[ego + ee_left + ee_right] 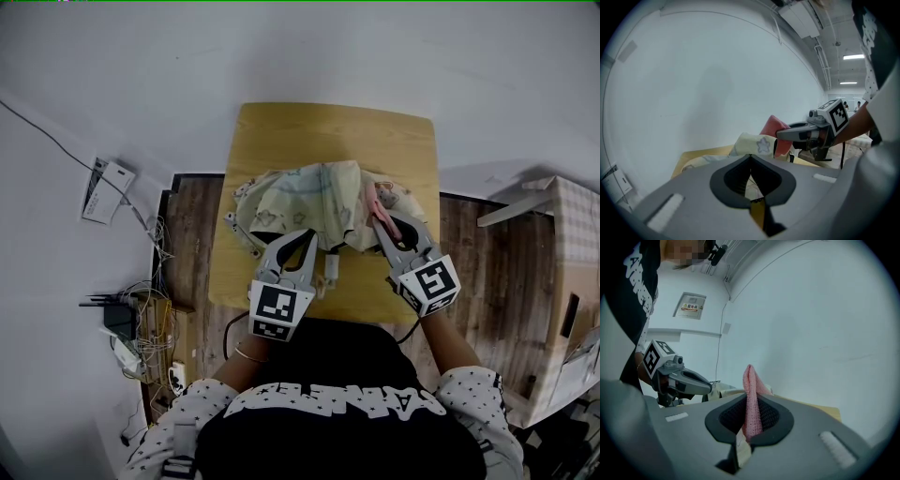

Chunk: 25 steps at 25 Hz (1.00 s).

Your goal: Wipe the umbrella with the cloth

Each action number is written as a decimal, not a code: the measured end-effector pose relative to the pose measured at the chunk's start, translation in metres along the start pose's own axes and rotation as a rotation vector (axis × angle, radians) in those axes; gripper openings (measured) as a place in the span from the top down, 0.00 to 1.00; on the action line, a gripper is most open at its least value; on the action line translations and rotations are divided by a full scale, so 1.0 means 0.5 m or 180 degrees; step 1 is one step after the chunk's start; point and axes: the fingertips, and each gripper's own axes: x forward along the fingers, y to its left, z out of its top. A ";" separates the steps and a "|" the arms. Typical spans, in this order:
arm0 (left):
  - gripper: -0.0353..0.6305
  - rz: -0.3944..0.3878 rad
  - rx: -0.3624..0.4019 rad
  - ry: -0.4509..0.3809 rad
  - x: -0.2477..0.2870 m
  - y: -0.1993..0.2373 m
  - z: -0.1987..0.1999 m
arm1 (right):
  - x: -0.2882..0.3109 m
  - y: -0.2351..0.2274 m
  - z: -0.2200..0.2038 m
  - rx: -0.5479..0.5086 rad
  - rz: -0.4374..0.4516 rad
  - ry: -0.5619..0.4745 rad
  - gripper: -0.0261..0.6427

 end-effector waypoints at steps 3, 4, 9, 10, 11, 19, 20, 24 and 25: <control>0.95 -0.0018 -0.0003 0.0011 0.003 -0.001 -0.002 | 0.000 0.001 0.000 0.0020 0.0019 -0.0001 0.91; 0.95 -0.0024 -0.0001 0.0018 0.004 -0.002 -0.002 | 0.000 0.001 0.000 0.0026 0.0019 -0.0004 0.91; 0.95 -0.0039 -0.0001 0.0043 0.006 -0.003 -0.004 | -0.002 -0.002 0.000 0.0063 0.0002 -0.0015 0.91; 0.95 -0.0039 0.0000 0.0050 0.007 -0.003 -0.005 | -0.002 -0.002 0.000 0.0069 0.0006 -0.0012 0.91; 0.95 -0.0040 0.0001 0.0057 0.007 -0.003 -0.006 | -0.002 -0.001 0.001 0.0067 0.0014 -0.0007 0.91; 0.95 -0.0092 -0.0067 0.0015 0.002 -0.012 0.008 | -0.010 0.001 0.009 0.0076 0.0053 -0.0029 0.91; 0.95 -0.0101 -0.0034 0.0004 0.001 -0.016 0.013 | -0.012 0.003 0.013 0.0058 0.0080 -0.0021 0.91; 0.95 -0.0141 0.0084 -0.0048 0.003 -0.027 0.029 | -0.013 -0.005 0.031 -0.0012 0.0140 -0.0066 0.91; 0.95 -0.0154 0.0065 -0.0050 0.001 -0.030 0.028 | -0.016 -0.006 0.035 -0.0007 0.0142 -0.0078 0.91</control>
